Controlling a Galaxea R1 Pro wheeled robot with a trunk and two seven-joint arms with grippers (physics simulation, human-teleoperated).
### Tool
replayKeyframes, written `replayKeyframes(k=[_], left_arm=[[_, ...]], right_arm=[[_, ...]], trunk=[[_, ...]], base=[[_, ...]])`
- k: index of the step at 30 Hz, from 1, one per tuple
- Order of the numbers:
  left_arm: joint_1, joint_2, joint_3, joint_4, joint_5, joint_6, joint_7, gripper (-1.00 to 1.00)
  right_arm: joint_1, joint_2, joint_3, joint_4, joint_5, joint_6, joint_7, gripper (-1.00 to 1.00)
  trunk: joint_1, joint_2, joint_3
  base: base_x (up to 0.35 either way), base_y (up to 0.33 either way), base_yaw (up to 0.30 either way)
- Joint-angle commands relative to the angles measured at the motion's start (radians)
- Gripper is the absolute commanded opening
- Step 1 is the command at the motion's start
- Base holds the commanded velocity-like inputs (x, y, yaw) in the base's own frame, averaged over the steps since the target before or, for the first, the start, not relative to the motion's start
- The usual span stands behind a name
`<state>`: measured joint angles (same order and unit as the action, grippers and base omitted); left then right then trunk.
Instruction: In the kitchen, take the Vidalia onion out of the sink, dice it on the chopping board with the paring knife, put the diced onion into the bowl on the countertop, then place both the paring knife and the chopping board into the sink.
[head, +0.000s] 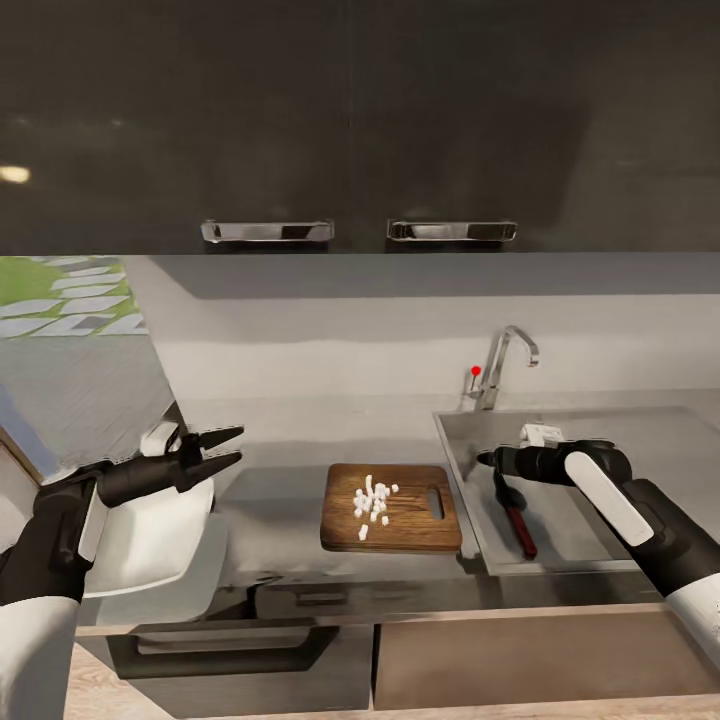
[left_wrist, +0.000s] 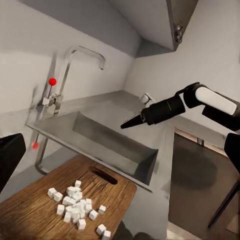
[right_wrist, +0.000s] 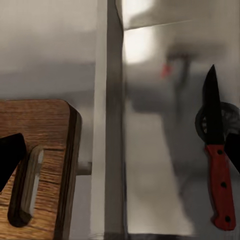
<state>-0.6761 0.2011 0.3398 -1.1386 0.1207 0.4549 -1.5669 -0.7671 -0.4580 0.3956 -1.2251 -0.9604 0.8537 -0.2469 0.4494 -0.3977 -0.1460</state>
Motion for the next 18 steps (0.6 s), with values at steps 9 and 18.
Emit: replayKeyframes(k=[9,18], left_arm=[[0.050,-0.035,-0.004,-0.012,0.003,0.039,-0.004,1.00],[0.101,-0.086,-0.002,-0.034,0.004,0.063,-0.004,1.00]], right_arm=[[0.010,-0.029,-0.013,-0.018,-0.043,0.003,-0.004,1.00],[0.012,-0.056,-0.064,-0.060,-0.050,0.004,0.023,1.00]], trunk=[[0.001,-0.002,-0.002],[0.001,-0.002,-0.002]], base=[[0.000,0.000,0.000],[0.000,0.000,0.000]])
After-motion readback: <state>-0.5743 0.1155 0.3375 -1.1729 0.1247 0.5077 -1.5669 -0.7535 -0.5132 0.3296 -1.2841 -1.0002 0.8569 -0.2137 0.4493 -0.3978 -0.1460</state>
